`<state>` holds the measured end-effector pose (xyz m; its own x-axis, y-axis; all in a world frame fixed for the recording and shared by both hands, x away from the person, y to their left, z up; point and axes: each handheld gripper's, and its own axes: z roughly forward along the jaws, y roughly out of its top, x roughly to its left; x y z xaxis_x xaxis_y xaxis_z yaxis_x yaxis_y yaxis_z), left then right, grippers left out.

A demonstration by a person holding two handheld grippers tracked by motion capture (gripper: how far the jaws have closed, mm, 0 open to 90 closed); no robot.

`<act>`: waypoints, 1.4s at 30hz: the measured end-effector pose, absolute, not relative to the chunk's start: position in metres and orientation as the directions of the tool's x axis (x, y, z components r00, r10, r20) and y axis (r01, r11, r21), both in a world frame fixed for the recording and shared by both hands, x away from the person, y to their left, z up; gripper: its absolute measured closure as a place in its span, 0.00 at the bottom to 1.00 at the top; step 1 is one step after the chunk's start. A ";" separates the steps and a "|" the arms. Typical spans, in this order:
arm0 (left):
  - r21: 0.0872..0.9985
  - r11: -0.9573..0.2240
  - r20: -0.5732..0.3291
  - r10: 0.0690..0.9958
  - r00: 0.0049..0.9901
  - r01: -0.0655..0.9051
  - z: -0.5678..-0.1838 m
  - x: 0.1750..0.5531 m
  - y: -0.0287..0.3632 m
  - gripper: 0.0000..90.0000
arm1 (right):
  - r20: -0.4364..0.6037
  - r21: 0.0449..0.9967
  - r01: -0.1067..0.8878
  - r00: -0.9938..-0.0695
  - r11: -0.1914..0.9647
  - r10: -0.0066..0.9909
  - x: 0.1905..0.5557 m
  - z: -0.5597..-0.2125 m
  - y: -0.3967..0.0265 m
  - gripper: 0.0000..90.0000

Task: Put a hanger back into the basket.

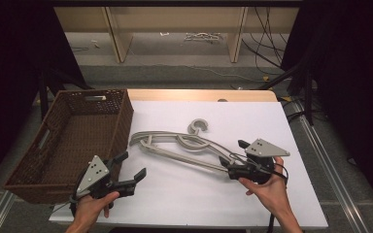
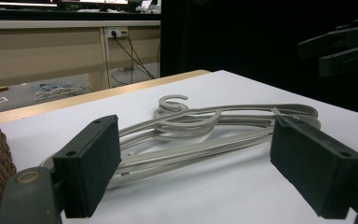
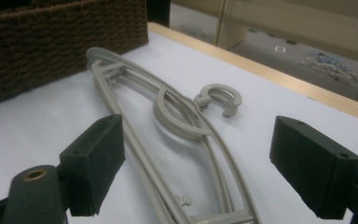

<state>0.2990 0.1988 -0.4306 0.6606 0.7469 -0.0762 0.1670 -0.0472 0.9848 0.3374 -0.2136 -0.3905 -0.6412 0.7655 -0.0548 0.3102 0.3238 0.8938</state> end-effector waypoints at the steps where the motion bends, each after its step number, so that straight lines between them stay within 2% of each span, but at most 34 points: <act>1: 0.985 -0.047 -0.076 0.746 0.661 0.167 -0.431 0.299 0.199 0.18 | -0.058 0.887 0.317 -0.645 0.336 0.762 0.341 -0.389 -0.212 0.22; 22: 0.985 -0.058 -0.068 0.737 0.673 0.162 -0.430 0.298 0.196 0.18 | -0.111 0.752 0.406 -0.700 0.520 0.706 0.406 -0.378 -0.193 0.29; 38: 0.985 -0.063 -0.062 0.730 0.680 0.158 -0.430 0.297 0.195 0.18 | -0.134 0.658 0.438 -0.732 0.612 0.668 0.434 -0.402 -0.189 0.38; 42: 0.985 -0.065 -0.061 0.729 0.682 0.157 -0.430 0.297 0.194 0.18 | -0.120 0.620 0.472 -0.733 0.628 0.669 0.440 -0.408 -0.188 0.40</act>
<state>0.2967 0.1943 -0.4298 0.6822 0.7287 -0.0605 0.1573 -0.0655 0.9854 0.4405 -0.1885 -0.4078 -0.7332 0.6693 -0.1200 0.4715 0.6276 0.6195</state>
